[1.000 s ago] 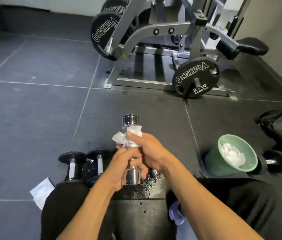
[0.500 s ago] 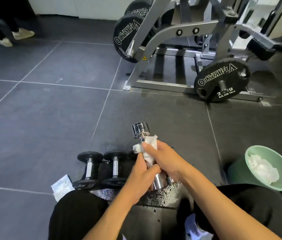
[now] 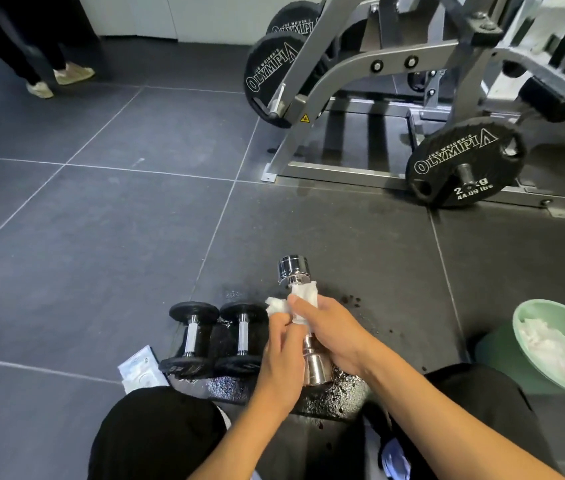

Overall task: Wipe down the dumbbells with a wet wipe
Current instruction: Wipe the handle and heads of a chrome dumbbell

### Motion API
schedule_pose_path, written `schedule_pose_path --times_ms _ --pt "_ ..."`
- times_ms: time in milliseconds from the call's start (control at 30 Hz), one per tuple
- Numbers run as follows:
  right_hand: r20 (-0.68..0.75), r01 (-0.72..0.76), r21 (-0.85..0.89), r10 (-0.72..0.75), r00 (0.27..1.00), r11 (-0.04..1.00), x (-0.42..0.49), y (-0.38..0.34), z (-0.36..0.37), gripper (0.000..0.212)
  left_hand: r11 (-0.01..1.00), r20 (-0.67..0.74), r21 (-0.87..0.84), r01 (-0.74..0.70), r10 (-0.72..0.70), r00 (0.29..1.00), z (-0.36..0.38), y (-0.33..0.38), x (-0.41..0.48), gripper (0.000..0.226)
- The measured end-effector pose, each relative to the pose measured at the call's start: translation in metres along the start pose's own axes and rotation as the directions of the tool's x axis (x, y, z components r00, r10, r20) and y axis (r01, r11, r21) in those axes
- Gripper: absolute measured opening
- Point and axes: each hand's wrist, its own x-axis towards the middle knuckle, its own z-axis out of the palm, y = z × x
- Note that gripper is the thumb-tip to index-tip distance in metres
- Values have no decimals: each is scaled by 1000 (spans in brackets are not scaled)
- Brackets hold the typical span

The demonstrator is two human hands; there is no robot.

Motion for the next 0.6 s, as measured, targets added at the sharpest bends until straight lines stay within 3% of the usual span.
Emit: schedule_pose_path --times_ms 133,233,400,467,533,600 --pt "-60 42 27 -40 997 999 -4 4 3 30 993 -86 104 -47 56 995 3 5 1 33" --pt "-124 135 54 -127 984 989 -1 5 3 30 950 -60 288 -123 146 988 9 18 -4 47" --pt "-245 225 -132 -252 936 965 2 -1 -14 31 909 -54 411 -66 97 994 5 35 36 61" --pt "-231 220 -301 -295 927 928 5 -4 -23 36 933 108 359 -29 -11 994 9 44 56 57" --pt "-158 189 -444 -285 945 876 7 -4 -31 33 983 335 154 99 -146 931 17 47 67 47" --pt "-92 170 -528 -255 963 832 3 -5 -32 27 986 380 88 142 -165 910 20 41 73 47"
